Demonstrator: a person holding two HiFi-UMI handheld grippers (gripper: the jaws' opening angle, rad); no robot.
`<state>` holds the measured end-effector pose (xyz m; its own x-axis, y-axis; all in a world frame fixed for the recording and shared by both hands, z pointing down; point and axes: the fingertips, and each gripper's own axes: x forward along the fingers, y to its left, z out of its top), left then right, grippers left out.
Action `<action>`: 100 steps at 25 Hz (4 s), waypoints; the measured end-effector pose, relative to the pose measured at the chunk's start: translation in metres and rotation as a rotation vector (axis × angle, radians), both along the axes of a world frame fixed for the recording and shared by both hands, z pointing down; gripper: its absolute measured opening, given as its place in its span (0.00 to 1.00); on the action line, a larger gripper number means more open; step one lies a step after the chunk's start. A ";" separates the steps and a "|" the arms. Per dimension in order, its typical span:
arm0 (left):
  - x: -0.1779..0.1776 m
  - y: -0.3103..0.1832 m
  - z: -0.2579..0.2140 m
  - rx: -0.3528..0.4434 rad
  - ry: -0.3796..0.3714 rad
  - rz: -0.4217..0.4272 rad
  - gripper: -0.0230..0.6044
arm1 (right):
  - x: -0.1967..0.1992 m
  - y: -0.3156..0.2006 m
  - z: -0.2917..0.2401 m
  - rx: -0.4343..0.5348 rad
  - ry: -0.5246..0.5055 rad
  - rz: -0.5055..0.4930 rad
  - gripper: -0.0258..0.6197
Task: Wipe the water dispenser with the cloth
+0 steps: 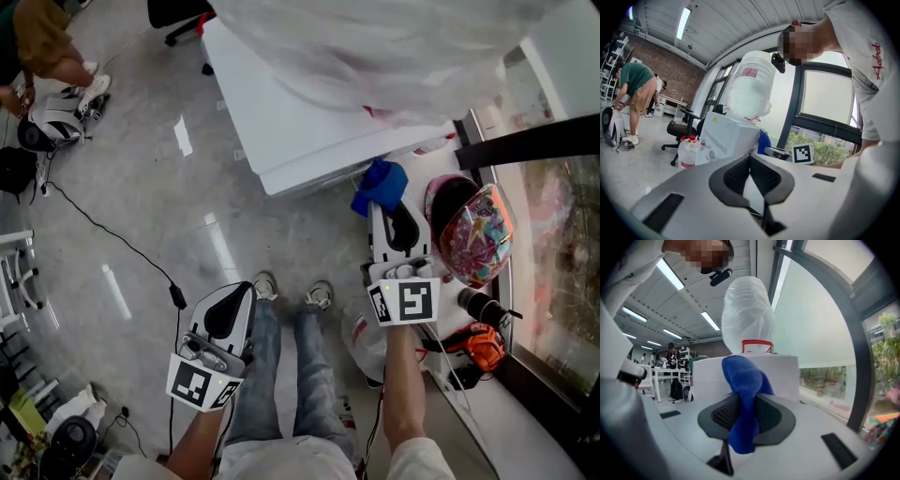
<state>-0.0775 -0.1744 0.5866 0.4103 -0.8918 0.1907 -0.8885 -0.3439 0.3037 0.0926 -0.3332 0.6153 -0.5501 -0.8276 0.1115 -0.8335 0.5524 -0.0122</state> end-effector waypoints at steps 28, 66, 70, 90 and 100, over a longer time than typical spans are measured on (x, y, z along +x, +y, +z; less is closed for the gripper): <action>-0.002 -0.002 0.019 -0.029 -0.012 -0.011 0.05 | 0.019 -0.048 0.042 -0.029 0.036 0.006 0.19; -0.036 0.041 0.056 -0.071 -0.008 -0.060 0.05 | -0.155 0.054 0.111 -0.113 0.015 -0.296 0.19; -0.032 0.037 0.060 -0.071 -0.005 -0.054 0.05 | -0.112 0.034 0.124 -0.130 0.042 -0.219 0.19; -0.001 0.012 0.072 -0.065 -0.030 -0.037 0.05 | 0.068 -0.073 0.159 -0.146 0.123 0.096 0.19; -0.007 0.023 0.072 -0.057 -0.019 -0.032 0.05 | -0.046 0.006 0.195 -0.228 0.087 -0.109 0.19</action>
